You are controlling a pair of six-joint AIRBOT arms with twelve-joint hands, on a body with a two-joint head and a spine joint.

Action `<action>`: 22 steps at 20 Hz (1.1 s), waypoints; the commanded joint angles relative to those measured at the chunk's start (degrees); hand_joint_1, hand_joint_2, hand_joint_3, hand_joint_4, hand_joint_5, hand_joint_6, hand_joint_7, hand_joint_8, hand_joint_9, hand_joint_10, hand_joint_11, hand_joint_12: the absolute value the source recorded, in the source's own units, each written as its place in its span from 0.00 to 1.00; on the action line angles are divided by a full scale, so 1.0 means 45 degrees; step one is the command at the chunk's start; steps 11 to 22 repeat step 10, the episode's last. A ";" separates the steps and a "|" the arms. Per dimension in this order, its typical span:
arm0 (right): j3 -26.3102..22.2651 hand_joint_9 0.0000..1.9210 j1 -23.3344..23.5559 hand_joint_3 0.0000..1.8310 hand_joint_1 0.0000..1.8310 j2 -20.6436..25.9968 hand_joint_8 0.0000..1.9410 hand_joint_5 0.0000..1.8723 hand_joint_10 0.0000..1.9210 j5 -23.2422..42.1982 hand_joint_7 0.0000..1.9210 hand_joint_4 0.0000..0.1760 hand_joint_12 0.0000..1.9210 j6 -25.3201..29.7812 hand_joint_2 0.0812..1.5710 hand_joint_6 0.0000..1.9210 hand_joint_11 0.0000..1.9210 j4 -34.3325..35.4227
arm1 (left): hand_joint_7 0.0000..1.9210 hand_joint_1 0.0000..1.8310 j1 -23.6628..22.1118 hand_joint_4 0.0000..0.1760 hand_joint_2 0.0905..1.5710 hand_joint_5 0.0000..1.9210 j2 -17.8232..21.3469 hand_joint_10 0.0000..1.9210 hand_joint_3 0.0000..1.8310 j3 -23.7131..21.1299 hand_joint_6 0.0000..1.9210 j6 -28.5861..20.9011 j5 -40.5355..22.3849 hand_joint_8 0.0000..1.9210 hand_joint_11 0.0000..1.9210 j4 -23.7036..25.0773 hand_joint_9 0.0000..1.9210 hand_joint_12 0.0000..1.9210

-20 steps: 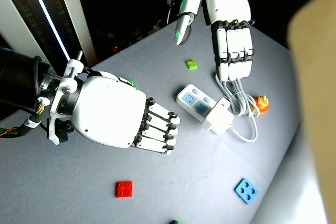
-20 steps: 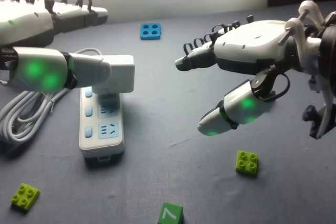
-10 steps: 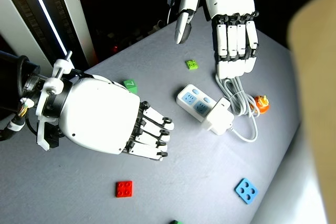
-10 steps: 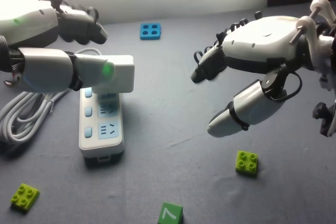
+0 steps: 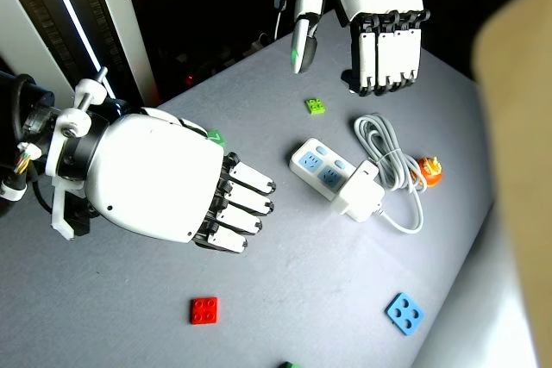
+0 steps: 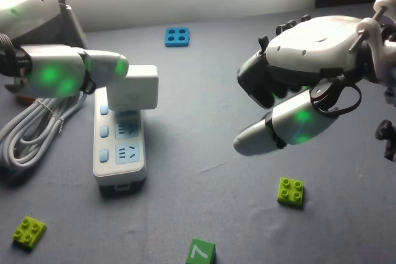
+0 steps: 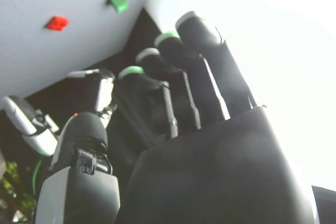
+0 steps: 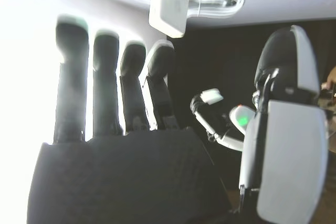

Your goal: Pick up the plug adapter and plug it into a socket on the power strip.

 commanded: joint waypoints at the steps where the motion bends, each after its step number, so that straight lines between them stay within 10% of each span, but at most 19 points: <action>1: -0.0064 0.56 0.0249 0.00 0.18 0.0120 1.00 0.55 1.00 0.0522 0.57 0.00 1.00 -0.0018 0.59 1.00 0.57 -0.0172 | 0.80 0.13 -0.0203 0.00 0.74 0.77 0.0117 1.00 0.00 -0.0019 1.00 0.0076 -0.0874 1.00 0.80 0.0321 0.78 1.00; 2: -0.0085 0.65 0.0275 0.00 0.17 0.0155 1.00 0.66 1.00 0.0492 0.67 0.00 1.00 -0.0021 0.60 1.00 0.65 -0.0172 | 0.83 0.13 -0.0218 0.15 0.76 0.80 0.0115 1.00 0.00 -0.0037 1.00 0.0076 -0.1035 1.00 0.83 0.0320 0.83 1.00; 5: -0.0131 0.74 0.0391 0.00 0.15 0.0232 1.00 0.75 1.00 0.0488 0.76 0.00 1.00 -0.0129 0.61 1.00 0.72 -0.0172 | 0.84 0.12 -0.0220 0.06 0.87 0.82 0.0113 1.00 0.01 -0.0094 1.00 0.0065 -0.1375 1.00 0.87 0.0319 0.86 1.00; 6: -0.0149 0.76 0.0424 0.00 0.15 0.0257 1.00 0.77 1.00 0.0490 0.78 0.00 1.00 -0.0163 0.64 1.00 0.75 -0.0172 | 0.85 0.27 -0.0220 0.41 0.91 0.82 0.0112 1.00 0.01 -0.0090 1.00 0.0062 -0.1380 1.00 0.89 0.0317 0.87 1.00; 10: -0.0187 0.84 0.0458 0.02 0.35 0.0448 1.00 0.80 1.00 0.0708 0.84 0.00 1.00 -0.0275 0.81 1.00 0.85 -0.0172 | 0.83 0.65 -0.0141 0.96 0.89 0.76 0.0103 1.00 0.00 -0.0136 1.00 0.0018 -0.1472 1.00 0.89 0.0317 0.87 1.00; 22: -0.0187 0.84 0.0458 0.02 0.35 0.0448 1.00 0.80 1.00 0.0708 0.84 0.00 1.00 -0.0275 0.81 1.00 0.85 -0.0172 | 0.83 0.65 -0.0141 0.96 0.89 0.76 0.0103 1.00 0.00 -0.0136 1.00 0.0018 -0.1472 1.00 0.89 0.0317 0.87 1.00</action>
